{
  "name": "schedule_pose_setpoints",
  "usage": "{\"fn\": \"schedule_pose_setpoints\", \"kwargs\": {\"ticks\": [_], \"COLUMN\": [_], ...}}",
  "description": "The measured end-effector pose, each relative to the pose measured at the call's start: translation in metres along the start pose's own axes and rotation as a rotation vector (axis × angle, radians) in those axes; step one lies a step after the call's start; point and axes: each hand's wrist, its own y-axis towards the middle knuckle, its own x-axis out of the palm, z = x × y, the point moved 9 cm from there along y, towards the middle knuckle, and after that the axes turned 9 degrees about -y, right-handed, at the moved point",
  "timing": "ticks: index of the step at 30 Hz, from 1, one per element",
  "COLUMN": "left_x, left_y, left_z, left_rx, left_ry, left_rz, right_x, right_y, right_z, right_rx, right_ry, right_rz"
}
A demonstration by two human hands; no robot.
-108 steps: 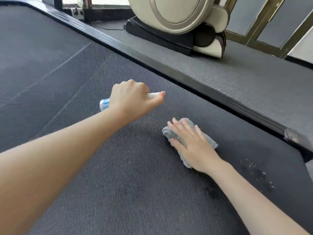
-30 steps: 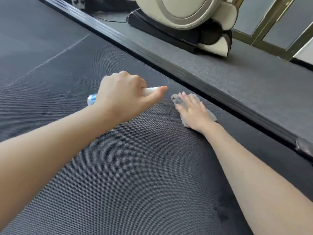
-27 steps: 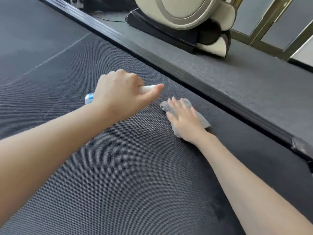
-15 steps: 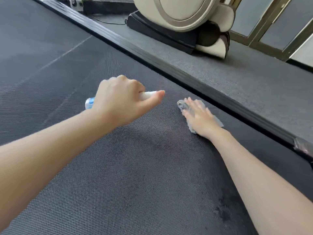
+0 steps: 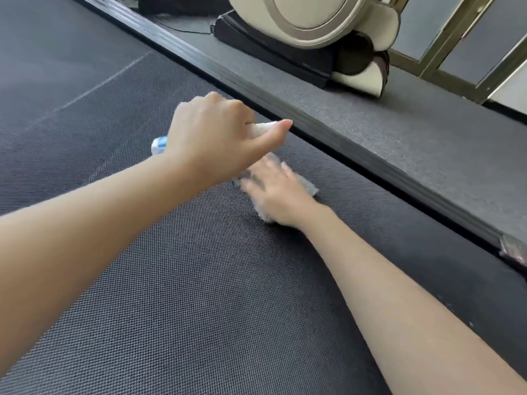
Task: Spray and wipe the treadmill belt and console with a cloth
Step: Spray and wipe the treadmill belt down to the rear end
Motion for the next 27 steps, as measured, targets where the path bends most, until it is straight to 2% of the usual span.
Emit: {"fn": "schedule_pose_setpoints", "kwargs": {"ticks": [2, 6, 8, 12, 14, 17, 20, 22, 25, 27], "left_x": [-0.001, -0.011, -0.017, -0.016, -0.011, -0.005, -0.003, -0.006, -0.012, -0.014], "left_y": [-0.005, -0.017, -0.019, -0.020, -0.020, -0.021, -0.023, -0.024, -0.021, -0.018], "left_z": [-0.005, -0.023, -0.029, -0.027, -0.024, -0.022, -0.020, -0.021, -0.023, -0.024], "left_rx": [-0.007, -0.034, -0.043, -0.037, -0.033, -0.029, -0.032, -0.032, -0.039, -0.053], "left_ry": [0.010, 0.028, 0.027, 0.014, 0.017, 0.022, 0.016, 0.021, 0.018, 0.015], "left_rz": [-0.001, -0.013, 0.001, 0.009, -0.002, -0.020, -0.024, -0.019, -0.021, -0.014], "right_x": [0.001, 0.001, 0.001, 0.004, 0.007, 0.000, 0.001, 0.000, 0.006, 0.006], "right_y": [0.025, 0.033, 0.010, -0.064, -0.072, -0.033, 0.017, 0.031, 0.012, -0.033], "right_z": [0.030, 0.028, 0.004, -0.053, -0.049, -0.016, 0.045, 0.063, 0.024, -0.034], "right_rx": [0.144, 0.176, 0.124, -0.161, -0.174, -0.050, 0.220, 0.297, 0.176, -0.051], "right_ry": [-0.052, -0.096, -0.062, -0.010, -0.029, -0.049, -0.090, -0.122, -0.143, -0.083], "right_rz": [-0.008, -0.013, -0.015, 0.030, 0.002, 0.041, -0.032, -0.045, -0.020, 0.050]}}
